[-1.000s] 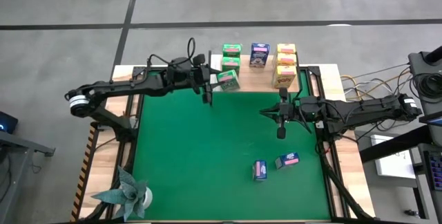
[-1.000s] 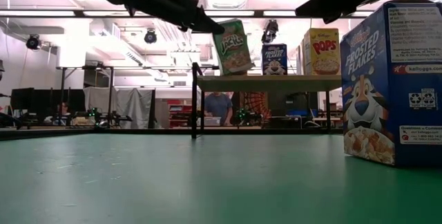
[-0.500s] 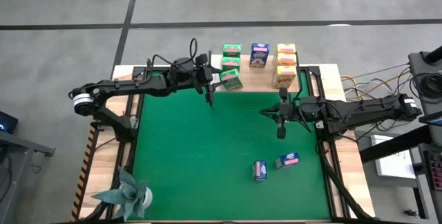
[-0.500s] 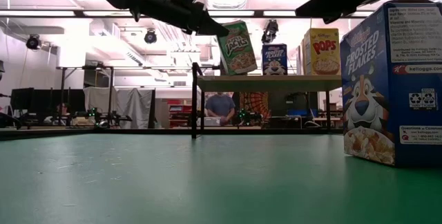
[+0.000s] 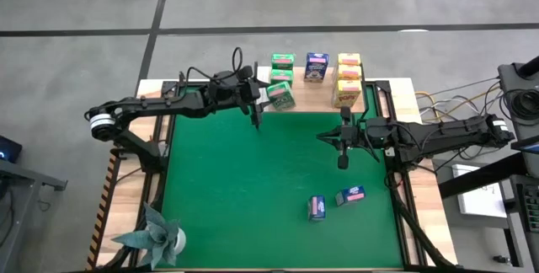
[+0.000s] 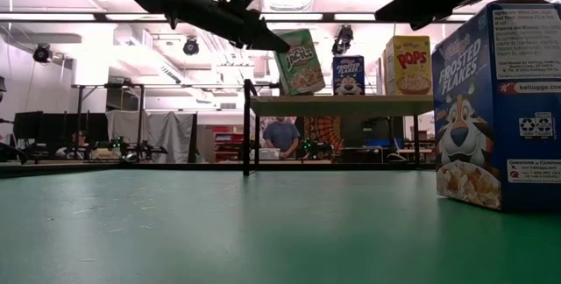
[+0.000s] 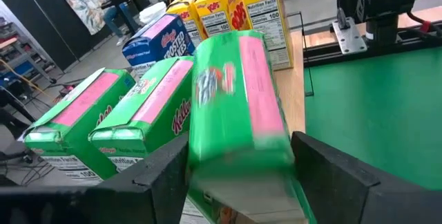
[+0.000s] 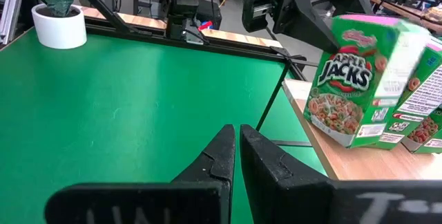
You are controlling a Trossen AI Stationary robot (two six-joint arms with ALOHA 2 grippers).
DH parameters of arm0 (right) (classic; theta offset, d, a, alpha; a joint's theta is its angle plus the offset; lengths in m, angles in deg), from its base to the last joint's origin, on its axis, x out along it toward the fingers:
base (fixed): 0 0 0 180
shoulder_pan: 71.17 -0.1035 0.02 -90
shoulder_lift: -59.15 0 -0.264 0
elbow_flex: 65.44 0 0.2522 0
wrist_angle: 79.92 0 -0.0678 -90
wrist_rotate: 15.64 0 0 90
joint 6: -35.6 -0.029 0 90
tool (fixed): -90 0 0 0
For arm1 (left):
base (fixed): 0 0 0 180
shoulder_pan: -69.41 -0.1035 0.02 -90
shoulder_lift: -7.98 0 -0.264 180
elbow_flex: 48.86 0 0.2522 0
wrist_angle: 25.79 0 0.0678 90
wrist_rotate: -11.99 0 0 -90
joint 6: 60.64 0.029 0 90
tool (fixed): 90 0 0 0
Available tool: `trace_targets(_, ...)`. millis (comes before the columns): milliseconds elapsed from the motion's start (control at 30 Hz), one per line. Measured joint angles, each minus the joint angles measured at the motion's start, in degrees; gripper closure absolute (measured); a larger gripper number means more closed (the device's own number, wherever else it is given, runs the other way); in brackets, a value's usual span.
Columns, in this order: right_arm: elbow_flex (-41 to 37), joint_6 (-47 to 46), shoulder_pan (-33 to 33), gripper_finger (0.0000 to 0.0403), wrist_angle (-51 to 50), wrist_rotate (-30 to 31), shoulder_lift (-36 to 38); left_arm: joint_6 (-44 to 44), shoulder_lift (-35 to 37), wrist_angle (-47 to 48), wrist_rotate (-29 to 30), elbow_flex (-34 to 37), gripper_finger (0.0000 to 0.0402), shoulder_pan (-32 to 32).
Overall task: Stack cereal on shelf
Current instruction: Put the green cereal box on the shelf aligned with the other green cereal box
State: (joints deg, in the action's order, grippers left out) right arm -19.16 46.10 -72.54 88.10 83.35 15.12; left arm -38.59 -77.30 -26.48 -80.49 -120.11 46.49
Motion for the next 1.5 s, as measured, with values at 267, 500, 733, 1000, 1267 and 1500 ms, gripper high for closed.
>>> trace_targets(267,0.0,0.0,0.0,0.039,0.0,0.0,0.0,-0.26,1.87,-0.45,0.0,0.04,0.0168,0.1)
trace_targets(500,0.0,-1.04,0.0,0.039,0.04,0.05,0.0,-0.75,4.2,1.09,0.0,0.04,0.0168,0.38)
trace_targets(733,0.09,-6.01,0.07,0.039,1.18,4.32,-1.07,-3.31,8.3,6.1,0.0,0.38,0.0168,2.25)
trace_targets(1000,3.44,-5.52,0.26,0.039,5.55,8.02,-7.43,-4.35,9.48,6.47,0.39,3.34,0.0168,5.77)
trace_targets(1267,17.23,-6.47,0.26,0.039,-7.47,8.76,-14.62,-3.16,12.56,5.55,0.7,7.7,0.0168,5.76)
trace_targets(1500,34.33,-5.98,1.63,0.039,-23.53,9.05,-21.67,-0.98,17.28,-0.93,0.68,15.34,0.0168,5.6)
